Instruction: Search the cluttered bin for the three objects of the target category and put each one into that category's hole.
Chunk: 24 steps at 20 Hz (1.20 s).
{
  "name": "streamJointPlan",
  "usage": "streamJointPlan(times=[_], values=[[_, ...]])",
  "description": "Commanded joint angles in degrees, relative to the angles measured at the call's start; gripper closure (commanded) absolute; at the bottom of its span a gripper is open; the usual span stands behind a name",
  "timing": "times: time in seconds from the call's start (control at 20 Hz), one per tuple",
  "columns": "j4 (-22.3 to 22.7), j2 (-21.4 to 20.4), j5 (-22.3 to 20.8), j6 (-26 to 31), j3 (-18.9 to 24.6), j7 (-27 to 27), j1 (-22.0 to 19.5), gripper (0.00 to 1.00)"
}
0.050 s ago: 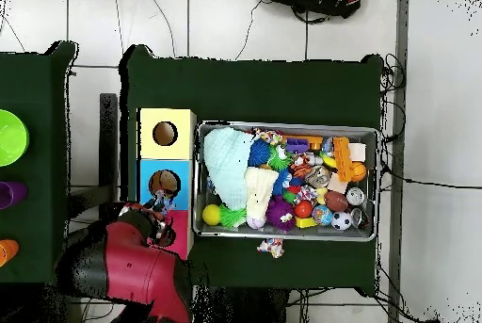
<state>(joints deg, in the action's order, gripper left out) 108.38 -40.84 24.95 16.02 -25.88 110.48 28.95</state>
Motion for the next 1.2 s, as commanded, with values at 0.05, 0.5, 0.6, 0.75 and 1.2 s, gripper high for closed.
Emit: streamJointPlan(times=[0.05,0.5,0.6,0.75,1.2], values=[[-7.73,3.33,2.53,6.56,2.53,12.01,-5.6,1.0],[-11.75,6.65,2.81,8.08,3.35,13.98,-6.45,1.0],[-11.42,6.54,2.83,7.93,3.46,14.16,-6.24,1.0],[-11.23,6.47,2.89,8.07,3.39,14.39,-5.97,1.0],[-5.41,5.64,3.06,0.46,5.73,14.37,-5.2,1.0]])
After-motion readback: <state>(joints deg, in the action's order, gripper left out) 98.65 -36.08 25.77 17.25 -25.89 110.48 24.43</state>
